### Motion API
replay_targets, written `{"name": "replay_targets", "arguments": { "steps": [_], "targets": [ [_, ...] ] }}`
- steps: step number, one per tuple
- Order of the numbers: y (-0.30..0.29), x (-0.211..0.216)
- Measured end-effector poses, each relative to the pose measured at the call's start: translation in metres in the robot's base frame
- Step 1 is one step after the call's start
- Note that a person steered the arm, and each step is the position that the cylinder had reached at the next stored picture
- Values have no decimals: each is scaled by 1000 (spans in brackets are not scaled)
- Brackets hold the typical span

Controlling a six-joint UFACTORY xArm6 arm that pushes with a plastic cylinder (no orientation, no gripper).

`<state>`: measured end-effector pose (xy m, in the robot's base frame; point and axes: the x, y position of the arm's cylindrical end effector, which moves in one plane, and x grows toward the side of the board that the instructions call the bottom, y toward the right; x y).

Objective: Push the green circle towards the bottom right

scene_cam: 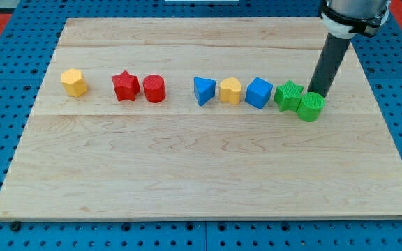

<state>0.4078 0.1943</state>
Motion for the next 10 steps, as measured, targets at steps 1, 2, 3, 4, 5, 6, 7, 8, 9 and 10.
{"name": "replay_targets", "arguments": {
  "steps": [1, 2, 3, 4, 5, 6, 7, 8, 9, 10],
  "targets": [
    [-10, 49],
    [6, 55],
    [47, 124],
    [50, 143],
    [50, 144],
    [50, 142],
    [50, 123],
    [50, 110],
    [29, 76],
    [-51, 62]
  ]
}}
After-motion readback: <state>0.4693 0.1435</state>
